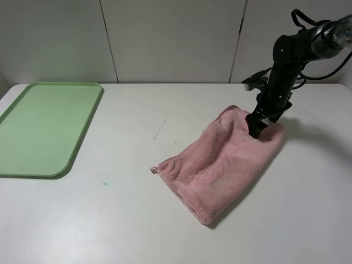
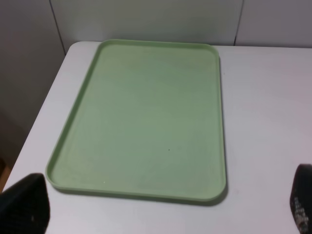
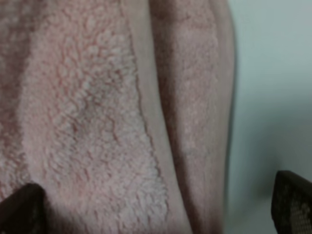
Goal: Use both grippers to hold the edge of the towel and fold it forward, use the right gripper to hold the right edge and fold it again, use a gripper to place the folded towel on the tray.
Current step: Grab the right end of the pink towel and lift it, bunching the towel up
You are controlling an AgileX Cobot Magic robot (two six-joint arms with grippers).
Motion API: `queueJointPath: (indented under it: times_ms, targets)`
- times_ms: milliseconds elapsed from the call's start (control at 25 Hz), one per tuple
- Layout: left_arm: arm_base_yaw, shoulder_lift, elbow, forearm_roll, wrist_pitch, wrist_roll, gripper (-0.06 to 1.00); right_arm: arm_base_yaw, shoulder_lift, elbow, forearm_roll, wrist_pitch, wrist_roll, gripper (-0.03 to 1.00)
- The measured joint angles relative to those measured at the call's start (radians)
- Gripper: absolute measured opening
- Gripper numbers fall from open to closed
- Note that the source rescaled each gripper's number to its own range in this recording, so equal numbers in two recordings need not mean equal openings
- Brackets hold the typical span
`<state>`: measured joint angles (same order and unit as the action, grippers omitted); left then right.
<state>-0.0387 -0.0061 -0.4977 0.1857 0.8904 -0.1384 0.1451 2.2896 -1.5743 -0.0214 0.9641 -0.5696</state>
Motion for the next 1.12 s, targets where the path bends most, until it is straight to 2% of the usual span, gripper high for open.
queueJointPath:
  times_ms: [160,240,320,440,560,640,960,1120]
  targets:
    - [0.000,0.000,0.000,0.000,0.000,0.000,0.99,-0.001,0.009,-0.005,0.009,0.007,-0.004,1.00]
    - [0.000,0.000,0.000,0.000,0.000,0.000,0.99,-0.001,0.009,-0.005,0.021,0.011,-0.004,0.94]
    - [0.000,0.000,0.000,0.000,0.000,0.000,0.99,-0.001,0.009,-0.005,0.036,0.025,-0.004,0.79]
    - [0.000,0.000,0.000,0.000,0.000,0.000,0.99,0.003,0.010,-0.003,0.063,0.044,-0.004,0.49]
    - [0.000,0.000,0.000,0.000,0.000,0.000,0.99,0.005,0.010,-0.002,0.096,0.065,-0.004,0.24]
    - [0.000,0.000,0.000,0.000,0.000,0.000,0.99,0.005,0.010,0.000,0.108,0.070,-0.004,0.11]
    - [0.000,0.000,0.000,0.000,0.000,0.000,0.99,0.009,0.011,-0.021,0.097,0.094,0.014,0.09]
    - [0.000,0.000,0.000,0.000,0.000,0.000,0.99,0.013,0.032,-0.098,0.016,0.130,0.082,0.09]
